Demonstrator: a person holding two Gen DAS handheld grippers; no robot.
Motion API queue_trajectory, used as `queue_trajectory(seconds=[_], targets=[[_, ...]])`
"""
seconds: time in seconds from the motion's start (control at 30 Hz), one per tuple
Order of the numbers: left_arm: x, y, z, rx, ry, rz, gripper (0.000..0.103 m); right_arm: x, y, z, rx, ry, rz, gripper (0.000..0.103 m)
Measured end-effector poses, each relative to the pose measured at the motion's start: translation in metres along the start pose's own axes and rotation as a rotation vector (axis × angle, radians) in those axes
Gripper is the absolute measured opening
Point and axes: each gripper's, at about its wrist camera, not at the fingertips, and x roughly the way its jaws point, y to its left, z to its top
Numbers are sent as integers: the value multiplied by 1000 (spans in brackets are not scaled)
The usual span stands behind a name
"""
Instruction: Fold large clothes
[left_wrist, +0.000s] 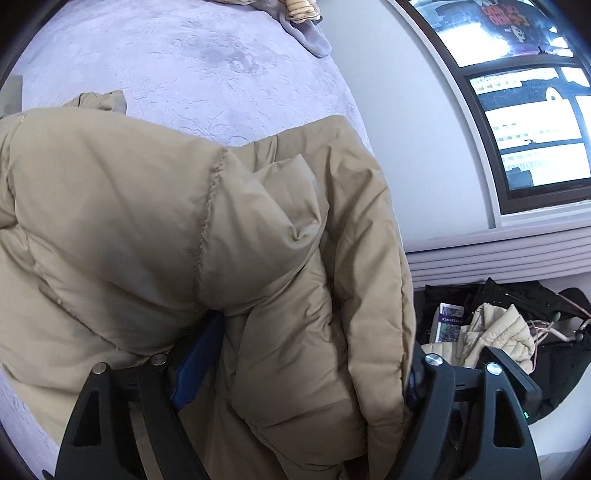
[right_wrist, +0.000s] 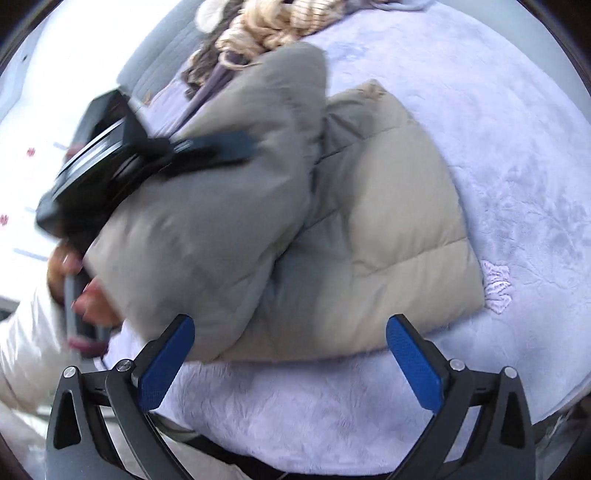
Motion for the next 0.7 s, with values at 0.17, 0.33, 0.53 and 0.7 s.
queue_trajectory(seconds=[0.17,0.33,0.53,0.7], targets=[[13,-13,16,22,-2,44,87,-4,31,5,-56,27,130,103],[20,-18,23,37,-6,57,87,-8,54,9,-98,-20,80,103],[-34,-48,20,157,-200,171,87,-3,21,22,76,-114,-137,61],[-68,-14,24,152,-362,412,87,-6,-8,14,187,-126,-126,14]])
